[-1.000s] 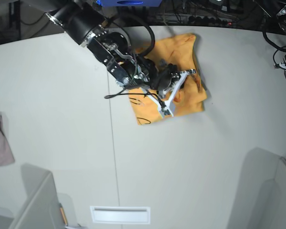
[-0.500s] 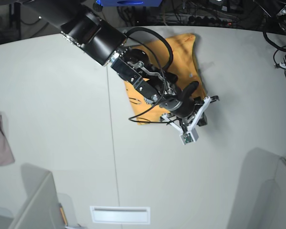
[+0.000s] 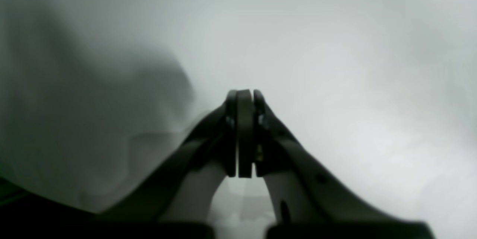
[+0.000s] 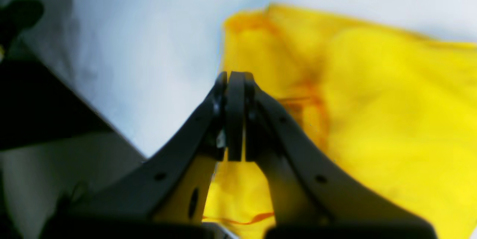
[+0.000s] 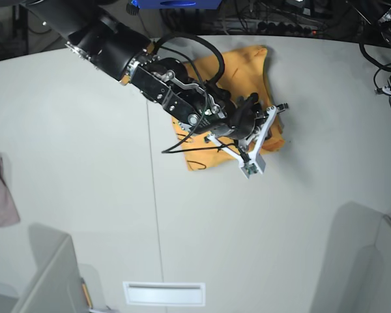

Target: Fold the T-shirt properly

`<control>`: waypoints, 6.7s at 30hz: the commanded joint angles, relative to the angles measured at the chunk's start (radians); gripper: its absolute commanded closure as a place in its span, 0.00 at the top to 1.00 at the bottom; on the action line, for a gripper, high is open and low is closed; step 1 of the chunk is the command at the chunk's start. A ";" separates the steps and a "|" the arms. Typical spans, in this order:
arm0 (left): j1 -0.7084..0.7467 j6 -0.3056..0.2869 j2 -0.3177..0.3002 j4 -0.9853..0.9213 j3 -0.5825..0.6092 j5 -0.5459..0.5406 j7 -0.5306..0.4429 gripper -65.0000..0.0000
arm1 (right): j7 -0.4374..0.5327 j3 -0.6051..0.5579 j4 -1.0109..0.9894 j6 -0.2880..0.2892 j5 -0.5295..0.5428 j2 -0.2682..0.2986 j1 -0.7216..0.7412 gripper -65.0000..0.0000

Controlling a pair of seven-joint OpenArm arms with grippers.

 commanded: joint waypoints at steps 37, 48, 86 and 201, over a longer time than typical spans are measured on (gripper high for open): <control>-0.007 -0.031 -0.019 0.030 0.012 -0.011 -0.014 0.00 | 0.337 -0.172 -0.114 0.169 -0.001 -0.044 0.008 0.00; 0.097 -0.033 0.125 0.307 0.117 -0.085 0.084 0.00 | 0.258 0.285 0.150 0.173 -0.001 0.174 -0.209 0.00; 0.047 0.104 0.416 0.103 0.318 -0.520 0.243 0.98 | 0.258 0.634 0.312 0.176 -0.003 0.372 -0.566 0.00; -0.906 -0.033 0.047 -0.259 2.128 0.354 -0.611 0.50 | 0.266 1.312 0.145 0.174 -0.007 0.046 -0.666 0.00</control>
